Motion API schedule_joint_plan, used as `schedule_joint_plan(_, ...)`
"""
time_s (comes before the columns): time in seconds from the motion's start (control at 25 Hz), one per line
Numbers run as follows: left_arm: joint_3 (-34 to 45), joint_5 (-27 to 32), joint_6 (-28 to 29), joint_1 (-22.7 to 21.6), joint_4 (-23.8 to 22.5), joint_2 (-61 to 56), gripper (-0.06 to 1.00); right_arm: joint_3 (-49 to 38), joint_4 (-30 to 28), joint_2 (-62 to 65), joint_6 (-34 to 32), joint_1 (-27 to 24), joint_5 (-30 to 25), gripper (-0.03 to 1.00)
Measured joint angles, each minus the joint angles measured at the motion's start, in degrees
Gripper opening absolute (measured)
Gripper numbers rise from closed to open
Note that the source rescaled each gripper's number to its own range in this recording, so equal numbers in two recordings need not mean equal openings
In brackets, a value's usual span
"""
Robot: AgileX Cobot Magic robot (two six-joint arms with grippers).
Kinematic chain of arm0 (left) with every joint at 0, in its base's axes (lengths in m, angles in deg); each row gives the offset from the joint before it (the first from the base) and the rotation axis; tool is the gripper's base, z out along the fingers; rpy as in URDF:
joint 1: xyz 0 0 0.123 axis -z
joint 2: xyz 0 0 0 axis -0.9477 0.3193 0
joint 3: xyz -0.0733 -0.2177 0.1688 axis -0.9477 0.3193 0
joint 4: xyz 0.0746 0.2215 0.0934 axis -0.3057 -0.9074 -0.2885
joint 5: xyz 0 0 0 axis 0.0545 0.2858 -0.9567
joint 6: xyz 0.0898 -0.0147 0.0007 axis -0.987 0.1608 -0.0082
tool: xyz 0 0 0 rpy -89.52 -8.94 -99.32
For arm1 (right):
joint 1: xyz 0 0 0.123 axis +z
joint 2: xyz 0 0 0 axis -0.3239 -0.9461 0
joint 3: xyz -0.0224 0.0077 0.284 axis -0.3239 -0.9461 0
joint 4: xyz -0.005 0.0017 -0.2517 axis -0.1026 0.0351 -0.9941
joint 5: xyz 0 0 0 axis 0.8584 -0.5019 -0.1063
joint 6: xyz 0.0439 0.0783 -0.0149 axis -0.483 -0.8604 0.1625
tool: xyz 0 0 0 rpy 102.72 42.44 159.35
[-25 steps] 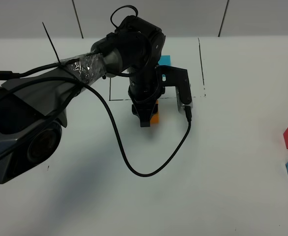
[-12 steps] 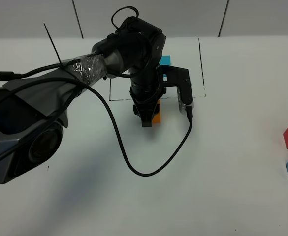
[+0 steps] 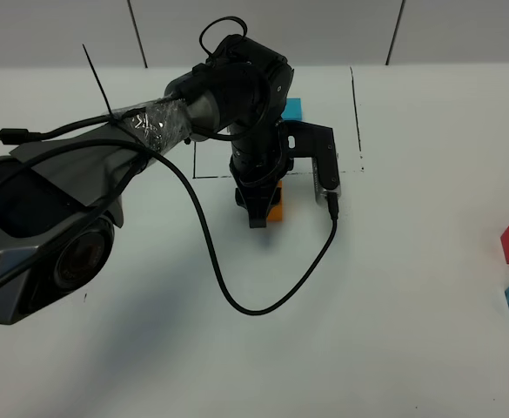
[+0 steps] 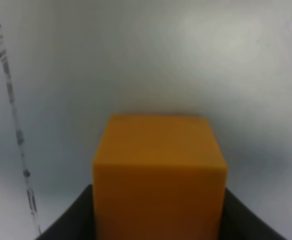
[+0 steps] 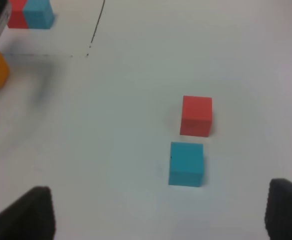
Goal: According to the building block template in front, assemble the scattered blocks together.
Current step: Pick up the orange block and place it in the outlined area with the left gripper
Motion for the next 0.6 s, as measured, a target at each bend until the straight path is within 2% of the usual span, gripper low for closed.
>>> schedule_joint_plan(0.6, -0.31, -0.16, -0.24, 0.0, 0.0, 0.67, 0.0, 0.0, 0.0, 0.0, 0.0, 0.0, 0.0, 0.9)
